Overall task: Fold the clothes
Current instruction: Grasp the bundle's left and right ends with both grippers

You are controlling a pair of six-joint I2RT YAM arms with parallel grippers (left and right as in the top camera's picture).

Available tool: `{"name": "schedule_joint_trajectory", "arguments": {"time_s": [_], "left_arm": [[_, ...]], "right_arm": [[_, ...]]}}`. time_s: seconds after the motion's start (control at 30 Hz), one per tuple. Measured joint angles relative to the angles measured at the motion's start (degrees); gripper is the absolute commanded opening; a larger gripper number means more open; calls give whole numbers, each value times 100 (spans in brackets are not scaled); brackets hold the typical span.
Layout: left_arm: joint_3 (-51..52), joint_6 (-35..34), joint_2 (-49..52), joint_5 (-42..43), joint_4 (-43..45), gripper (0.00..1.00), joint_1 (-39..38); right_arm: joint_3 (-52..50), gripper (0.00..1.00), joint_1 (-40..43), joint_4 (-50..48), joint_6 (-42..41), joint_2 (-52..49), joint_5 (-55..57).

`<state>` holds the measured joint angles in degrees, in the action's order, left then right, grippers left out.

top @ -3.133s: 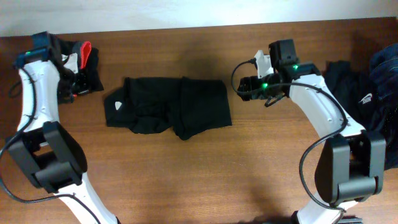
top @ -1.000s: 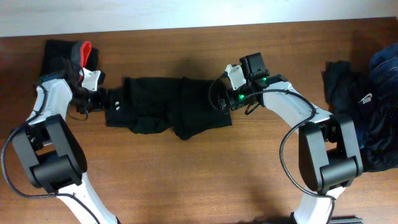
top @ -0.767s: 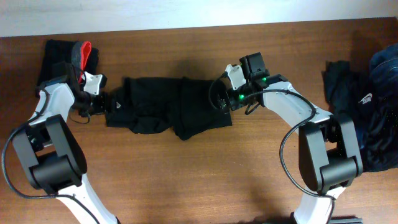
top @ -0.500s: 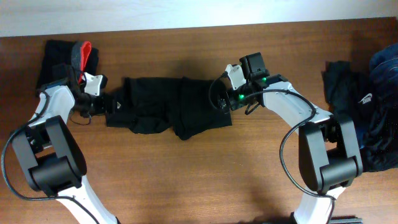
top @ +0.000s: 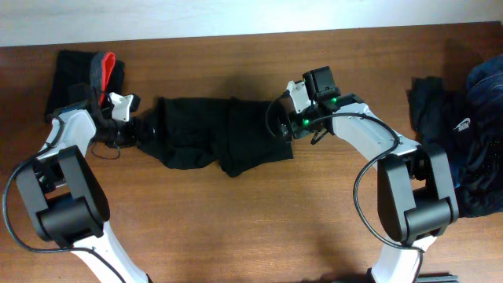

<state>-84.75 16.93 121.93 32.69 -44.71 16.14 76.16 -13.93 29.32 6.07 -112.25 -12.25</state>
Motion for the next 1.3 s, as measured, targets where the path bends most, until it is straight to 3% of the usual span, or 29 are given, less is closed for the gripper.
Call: {"name": "schedule_joint_trajectory", "arguments": {"time_s": [0.27,0.6,0.9,1.1,1.3], "left_arm": [[-4,-44,0,15,-116,1,0],[-811,-90,-2,-118,-1049,1,-157],[-1655,-109,-190,-1078,-1709,1,-1003],[-2374,-109,-205,-1235,-2096,0,-1652],[-2896,-111,-236,-1285,-2494,1,-1989]], "right_arm": [[0,90,2,-11,-13,-22,42],[0,90,0,-70,-13,-138,42],[138,94,2,210,-286,-142,-162],[376,97,151,472,-562,-142,-289],[389,97,807,634,-940,-142,-564]]}}
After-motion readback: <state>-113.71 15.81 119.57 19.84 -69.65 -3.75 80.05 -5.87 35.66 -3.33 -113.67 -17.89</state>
